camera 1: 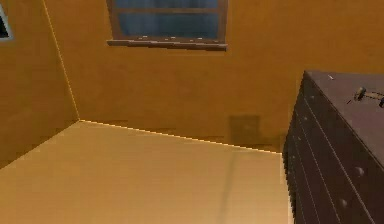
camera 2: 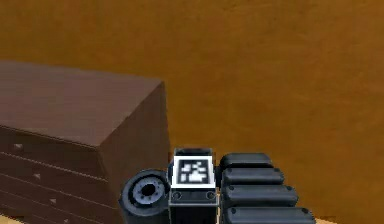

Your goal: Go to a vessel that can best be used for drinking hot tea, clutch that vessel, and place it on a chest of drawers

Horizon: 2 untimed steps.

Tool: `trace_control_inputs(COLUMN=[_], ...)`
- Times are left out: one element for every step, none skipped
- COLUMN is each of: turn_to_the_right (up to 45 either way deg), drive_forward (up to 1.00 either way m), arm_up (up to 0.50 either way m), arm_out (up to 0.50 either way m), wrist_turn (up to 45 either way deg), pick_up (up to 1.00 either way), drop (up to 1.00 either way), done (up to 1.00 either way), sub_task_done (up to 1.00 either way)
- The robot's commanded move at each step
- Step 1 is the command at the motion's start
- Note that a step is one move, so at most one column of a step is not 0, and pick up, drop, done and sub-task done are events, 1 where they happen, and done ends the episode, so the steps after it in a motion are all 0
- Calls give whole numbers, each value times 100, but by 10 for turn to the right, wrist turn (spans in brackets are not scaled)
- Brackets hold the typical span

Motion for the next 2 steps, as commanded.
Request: trace_control_inputs(turn_to_the_right=[0,150], drive_forward=[20,0], arm_up=[0,0], arm_out=[0,0], wrist_turn=[0,0], pick_up=[0,0], drop=[0,0], done=[0,0], sub_task_done=[0,0])
